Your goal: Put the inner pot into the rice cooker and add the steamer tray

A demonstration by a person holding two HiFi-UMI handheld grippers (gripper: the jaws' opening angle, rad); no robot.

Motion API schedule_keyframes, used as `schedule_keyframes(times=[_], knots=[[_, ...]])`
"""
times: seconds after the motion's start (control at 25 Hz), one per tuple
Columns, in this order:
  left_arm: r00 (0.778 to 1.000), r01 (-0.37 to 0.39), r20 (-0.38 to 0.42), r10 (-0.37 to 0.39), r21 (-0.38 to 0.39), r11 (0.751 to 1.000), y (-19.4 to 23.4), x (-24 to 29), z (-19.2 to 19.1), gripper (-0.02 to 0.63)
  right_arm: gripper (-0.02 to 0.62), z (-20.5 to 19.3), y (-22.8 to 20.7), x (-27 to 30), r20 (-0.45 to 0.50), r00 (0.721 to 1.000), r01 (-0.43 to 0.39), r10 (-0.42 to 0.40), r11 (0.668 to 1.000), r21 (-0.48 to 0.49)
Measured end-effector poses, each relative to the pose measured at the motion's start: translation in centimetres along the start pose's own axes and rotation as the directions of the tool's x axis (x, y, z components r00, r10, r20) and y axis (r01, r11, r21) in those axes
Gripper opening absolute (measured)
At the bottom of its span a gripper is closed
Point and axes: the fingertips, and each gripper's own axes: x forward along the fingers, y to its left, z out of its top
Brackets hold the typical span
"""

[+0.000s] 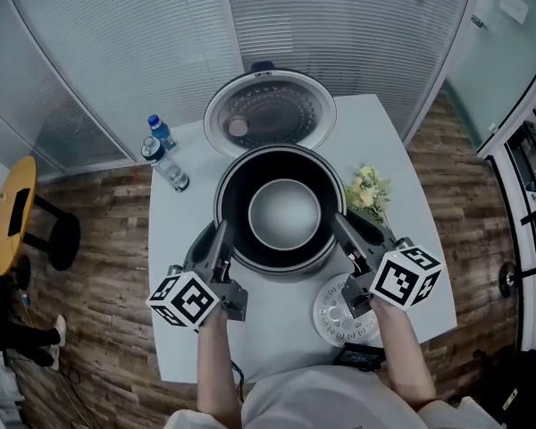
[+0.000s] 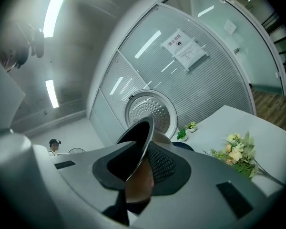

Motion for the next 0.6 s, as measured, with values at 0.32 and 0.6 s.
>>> schedule_keyframes(times=[0.32, 0.6], knots=[[0.999, -0.028, -0.037, 0.027, -0.014, 1.000, 1.4, 1.1, -1.4, 0.091, 0.089, -1.2, -1.9, 1.1, -0.036, 0.999, 0.016, -0.015, 1.000, 0.027], [0.997, -0.050, -0.064, 0.049, -0.014, 0.999, 2.2, 1.8, -2.5, 0.091, 0.089, -2.0, -3.1, 1.7, -0.061, 0.998, 0.032, -0.030, 0.999, 0.039]])
